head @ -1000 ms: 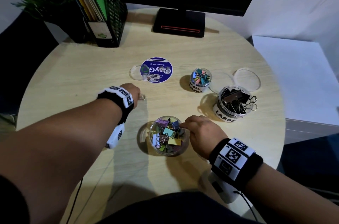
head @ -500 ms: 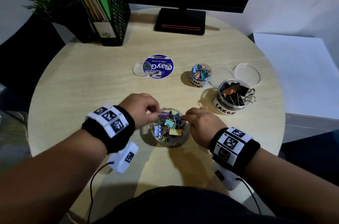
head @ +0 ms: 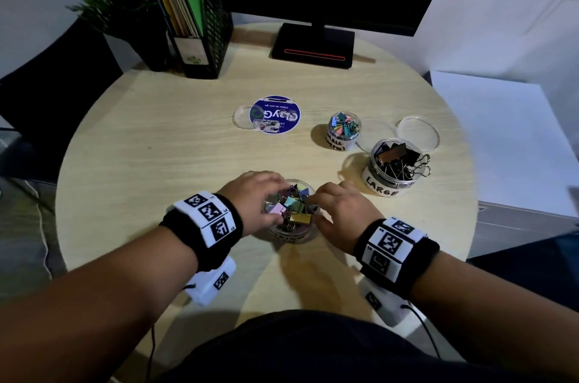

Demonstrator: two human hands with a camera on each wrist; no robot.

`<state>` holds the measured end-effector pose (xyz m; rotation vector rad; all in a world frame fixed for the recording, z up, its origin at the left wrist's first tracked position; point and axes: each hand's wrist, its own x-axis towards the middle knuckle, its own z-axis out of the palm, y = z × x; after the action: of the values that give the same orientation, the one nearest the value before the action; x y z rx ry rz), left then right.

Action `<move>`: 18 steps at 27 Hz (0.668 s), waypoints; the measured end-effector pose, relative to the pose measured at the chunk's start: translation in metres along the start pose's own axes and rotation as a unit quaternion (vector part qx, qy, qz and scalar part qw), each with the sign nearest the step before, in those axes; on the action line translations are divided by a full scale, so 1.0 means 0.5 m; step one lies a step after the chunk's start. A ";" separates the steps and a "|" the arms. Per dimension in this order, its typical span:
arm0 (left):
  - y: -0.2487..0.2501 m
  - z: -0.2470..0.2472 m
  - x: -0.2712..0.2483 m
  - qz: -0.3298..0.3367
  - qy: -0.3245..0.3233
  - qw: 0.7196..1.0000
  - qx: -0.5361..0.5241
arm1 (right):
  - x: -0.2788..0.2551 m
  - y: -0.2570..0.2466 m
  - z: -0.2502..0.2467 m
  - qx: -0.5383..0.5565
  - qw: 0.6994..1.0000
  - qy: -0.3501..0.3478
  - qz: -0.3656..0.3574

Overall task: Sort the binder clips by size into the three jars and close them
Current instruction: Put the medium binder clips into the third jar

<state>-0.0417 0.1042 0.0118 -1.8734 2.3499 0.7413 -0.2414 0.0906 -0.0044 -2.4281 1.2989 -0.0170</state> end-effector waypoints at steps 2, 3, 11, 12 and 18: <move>0.000 0.006 0.006 0.003 -0.021 1.000 0.020 | -0.004 -0.008 0.004 -0.016 1.000 -0.010 -0.019; -0.001 0.010 0.007 -0.002 -0.015 1.000 0.010 | -0.007 -0.013 0.004 -0.032 0.999 -0.028 -0.014; 0.001 0.044 -0.014 -0.038 0.019 0.999 -0.025 | -0.030 -0.027 0.007 -0.084 0.992 -0.087 0.033; 0.002 0.045 -0.016 -0.040 0.021 0.999 -0.026 | -0.031 -0.030 0.009 -0.091 0.991 -0.092 0.035; 0.009 0.043 -0.019 -0.044 0.032 0.998 -0.011 | -0.032 -0.035 0.013 -0.106 0.987 -0.119 0.028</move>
<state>-0.0486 0.1218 -0.0024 -2.0242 2.2873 0.7124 -0.2356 0.1143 -0.0015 -2.4713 1.3151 0.4344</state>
